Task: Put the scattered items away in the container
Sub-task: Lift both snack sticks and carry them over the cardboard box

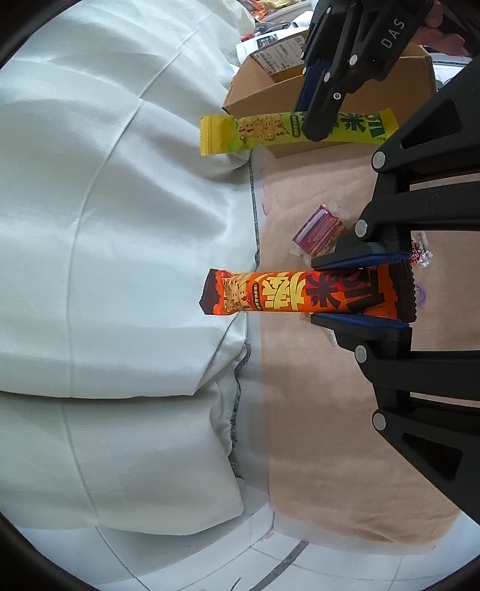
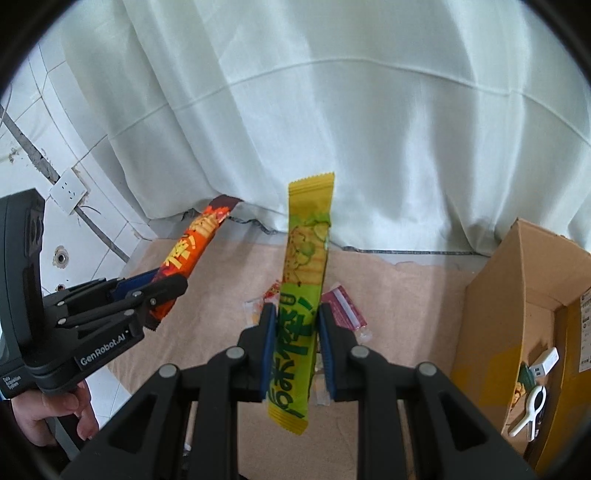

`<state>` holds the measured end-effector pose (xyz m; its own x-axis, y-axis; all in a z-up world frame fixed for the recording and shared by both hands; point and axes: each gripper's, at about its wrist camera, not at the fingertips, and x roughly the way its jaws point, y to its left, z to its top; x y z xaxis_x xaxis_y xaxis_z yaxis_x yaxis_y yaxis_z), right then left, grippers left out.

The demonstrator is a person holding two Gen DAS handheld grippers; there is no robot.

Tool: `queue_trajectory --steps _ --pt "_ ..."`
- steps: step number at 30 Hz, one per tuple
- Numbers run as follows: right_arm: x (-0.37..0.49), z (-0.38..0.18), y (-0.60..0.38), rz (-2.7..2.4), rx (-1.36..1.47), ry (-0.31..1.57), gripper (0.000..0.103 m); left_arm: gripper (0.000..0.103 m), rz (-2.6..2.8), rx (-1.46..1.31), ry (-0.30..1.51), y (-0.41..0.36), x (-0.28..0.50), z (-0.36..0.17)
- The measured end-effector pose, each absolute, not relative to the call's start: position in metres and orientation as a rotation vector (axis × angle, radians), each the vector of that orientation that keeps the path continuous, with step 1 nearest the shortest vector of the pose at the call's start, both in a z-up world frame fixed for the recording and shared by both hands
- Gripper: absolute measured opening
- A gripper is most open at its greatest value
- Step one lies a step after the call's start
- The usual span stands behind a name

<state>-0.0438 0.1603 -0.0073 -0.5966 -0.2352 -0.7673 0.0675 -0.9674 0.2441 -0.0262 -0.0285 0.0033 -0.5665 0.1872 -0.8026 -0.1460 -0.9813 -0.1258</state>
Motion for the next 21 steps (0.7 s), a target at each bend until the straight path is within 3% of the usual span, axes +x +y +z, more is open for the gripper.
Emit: queue_trajectory --steps 21 --pt "-0.017 0.011 0.216 -2.777 1.279 -0.367 0.026 0.023 2.569 -1.247 0.019 0.031 -0.032 0.035"
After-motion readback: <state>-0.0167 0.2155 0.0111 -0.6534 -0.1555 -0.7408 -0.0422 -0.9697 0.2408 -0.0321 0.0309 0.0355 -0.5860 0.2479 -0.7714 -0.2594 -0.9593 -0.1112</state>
